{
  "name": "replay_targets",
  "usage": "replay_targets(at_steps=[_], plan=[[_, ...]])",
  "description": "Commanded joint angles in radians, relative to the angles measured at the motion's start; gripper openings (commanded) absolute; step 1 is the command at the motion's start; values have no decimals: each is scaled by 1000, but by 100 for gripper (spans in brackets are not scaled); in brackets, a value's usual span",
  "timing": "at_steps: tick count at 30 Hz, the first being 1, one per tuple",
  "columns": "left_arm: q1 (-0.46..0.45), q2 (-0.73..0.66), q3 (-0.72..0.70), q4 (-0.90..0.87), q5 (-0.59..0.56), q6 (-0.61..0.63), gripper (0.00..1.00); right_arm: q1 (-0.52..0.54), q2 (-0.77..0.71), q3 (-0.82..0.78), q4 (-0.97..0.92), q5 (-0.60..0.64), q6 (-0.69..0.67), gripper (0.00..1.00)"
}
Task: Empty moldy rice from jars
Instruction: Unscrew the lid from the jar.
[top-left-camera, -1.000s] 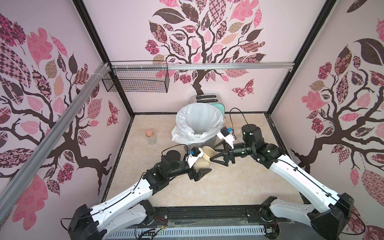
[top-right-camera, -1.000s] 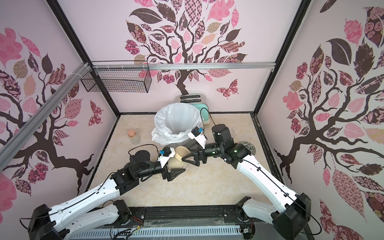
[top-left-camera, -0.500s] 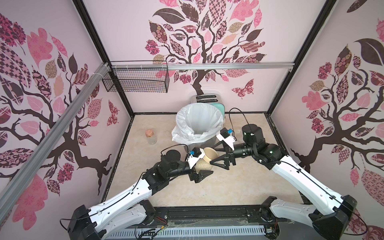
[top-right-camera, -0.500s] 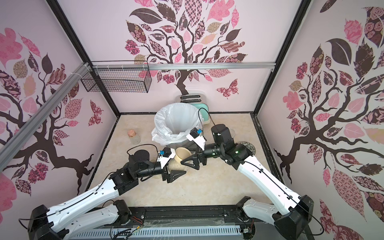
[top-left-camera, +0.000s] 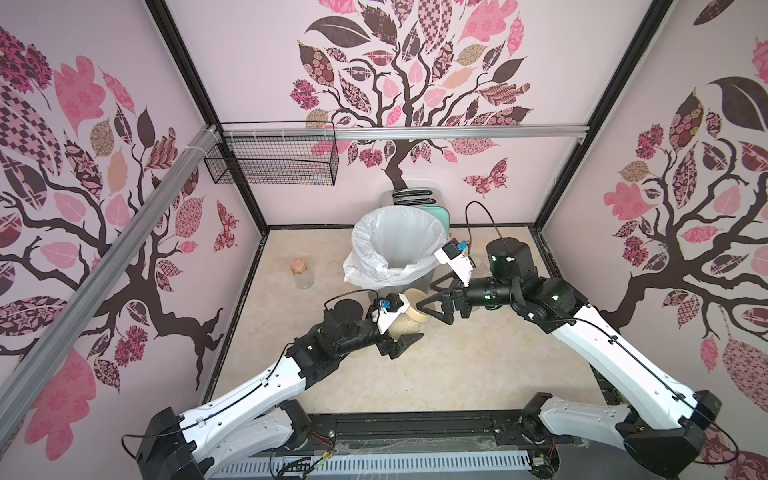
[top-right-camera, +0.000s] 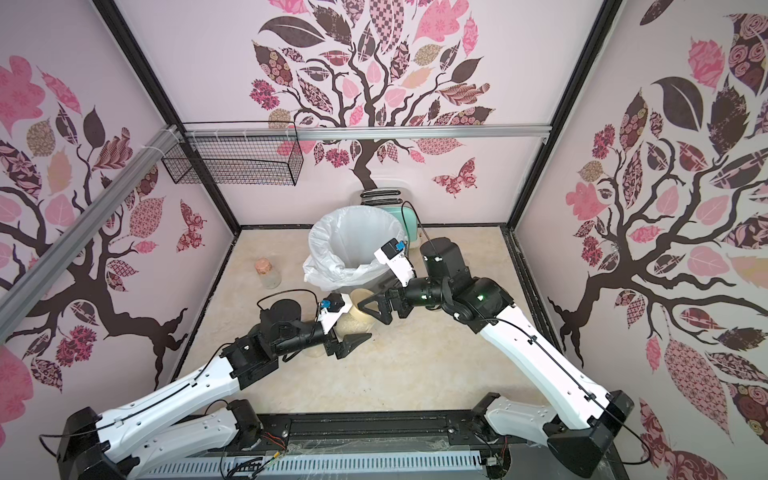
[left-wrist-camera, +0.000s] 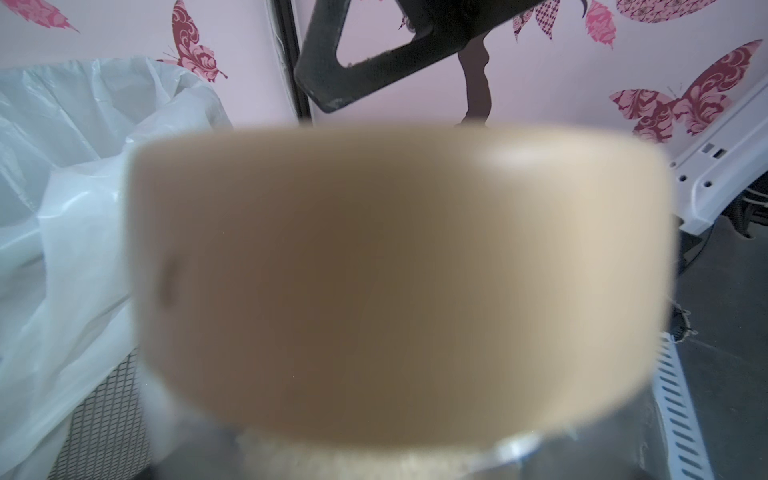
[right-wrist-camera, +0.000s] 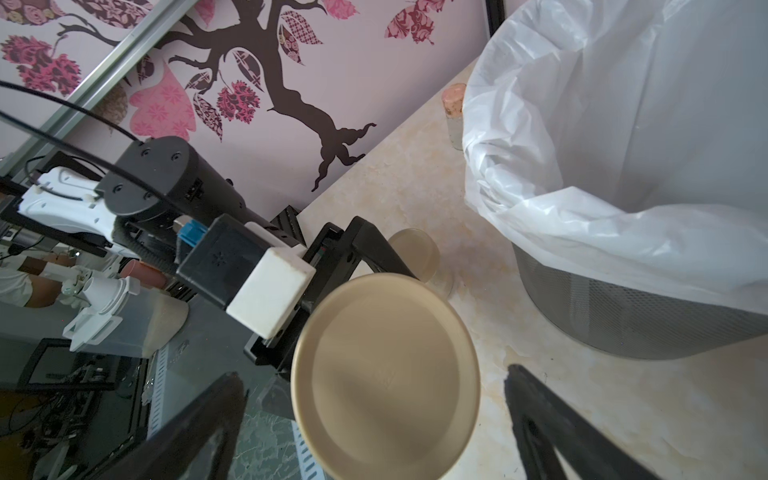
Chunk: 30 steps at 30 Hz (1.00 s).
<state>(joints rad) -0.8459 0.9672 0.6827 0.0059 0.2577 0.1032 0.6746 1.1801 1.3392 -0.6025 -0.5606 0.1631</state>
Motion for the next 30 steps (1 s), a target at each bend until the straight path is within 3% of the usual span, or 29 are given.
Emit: replay_targets(at_steps=[1, 8, 20, 30], plan=[[-2, -8, 30, 106, -71, 39, 68, 35, 27, 49, -88, 129, 88, 99], [-1, 5, 28, 132, -80, 40, 68, 55, 46, 54, -98, 160, 125, 99], [-1, 29, 40, 144, -48, 32, 68, 63, 68, 36, -51, 102, 112, 98], [-1, 51, 57, 143, -11, 26, 68, 65, 68, 17, -28, 81, 69, 81]])
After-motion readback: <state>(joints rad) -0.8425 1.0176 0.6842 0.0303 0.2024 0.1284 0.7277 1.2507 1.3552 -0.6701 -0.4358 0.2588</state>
